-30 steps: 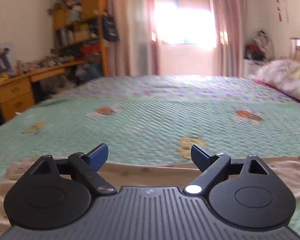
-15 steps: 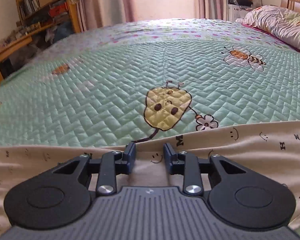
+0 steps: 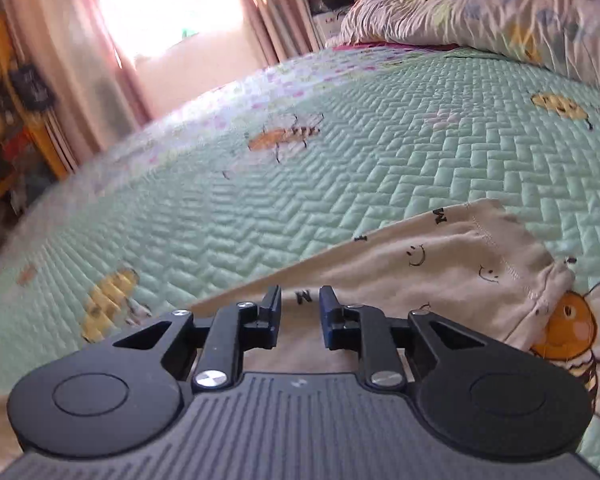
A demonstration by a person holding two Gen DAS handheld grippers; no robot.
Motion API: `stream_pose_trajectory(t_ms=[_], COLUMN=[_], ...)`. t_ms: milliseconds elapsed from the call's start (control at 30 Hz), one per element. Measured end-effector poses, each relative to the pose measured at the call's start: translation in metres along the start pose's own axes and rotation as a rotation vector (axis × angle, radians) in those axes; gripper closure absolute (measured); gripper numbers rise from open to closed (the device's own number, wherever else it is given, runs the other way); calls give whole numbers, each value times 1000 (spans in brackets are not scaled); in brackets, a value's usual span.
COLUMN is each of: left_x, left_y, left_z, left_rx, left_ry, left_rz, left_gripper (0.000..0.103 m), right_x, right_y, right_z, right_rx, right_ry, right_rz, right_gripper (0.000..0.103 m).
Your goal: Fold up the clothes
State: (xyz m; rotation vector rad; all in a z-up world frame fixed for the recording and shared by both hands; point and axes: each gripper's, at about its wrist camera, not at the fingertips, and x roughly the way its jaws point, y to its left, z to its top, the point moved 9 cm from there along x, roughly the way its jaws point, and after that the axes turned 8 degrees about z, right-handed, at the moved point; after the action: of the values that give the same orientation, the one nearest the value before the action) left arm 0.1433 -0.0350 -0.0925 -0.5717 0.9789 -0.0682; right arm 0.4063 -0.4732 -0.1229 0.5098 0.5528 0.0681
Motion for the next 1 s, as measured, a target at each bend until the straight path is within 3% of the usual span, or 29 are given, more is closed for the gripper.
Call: stream_pose_trajectory(t_ms=[33, 67, 100, 200, 333, 433, 567, 667, 733, 767, 800, 867, 1000], left_x=[-1, -2, -4, -13, -24, -25, -28, -27, -31, -34, -37, -44, -36], left_y=[-1, -2, -3, -10, -8, 12, 34, 35, 35, 34, 33, 22, -23], left_z=[0, 0, -1, -9, -19, -29, -40, -47, -49, -50, -50, -53, -73], left_rx=[-1, -1, 1, 46, 81, 68, 100, 160, 178, 176, 175, 183, 277], left_ry=[-3, -4, -5, -13, -17, 10, 12, 4, -6, -12, -19, -27, -16], left_rz=[3, 5, 7, 20, 58, 138, 194, 219, 227, 225, 220, 168, 102], left_gripper=[19, 19, 19, 19, 18, 18, 18, 17, 17, 17, 17, 17, 17], right_x=[-5, -3, -1, -39, -137, -212, -283, -304, -299, -304, -312, -325, -325], right_y=[-1, -8, -17, -19, 5, 29, 30, 9, -25, -34, -34, -26, 35], right_z=[-2, -11, -20, -23, -36, -72, -125, -167, -198, -204, -204, -205, -208], right_rx=[-3, -38, -83, -77, -80, -178, -204, -140, -110, -117, -114, -108, -192], right_ry=[13, 76, 144, 151, 87, 106, 119, 165, 273, 253, 241, 235, 234], right_rz=[13, -31, -76, -72, 144, 268, 290, 238, 45, -6, -21, -15, 138], right_gripper=[75, 73, 79, 75, 66, 55, 41, 41, 46, 67, 69, 68, 68])
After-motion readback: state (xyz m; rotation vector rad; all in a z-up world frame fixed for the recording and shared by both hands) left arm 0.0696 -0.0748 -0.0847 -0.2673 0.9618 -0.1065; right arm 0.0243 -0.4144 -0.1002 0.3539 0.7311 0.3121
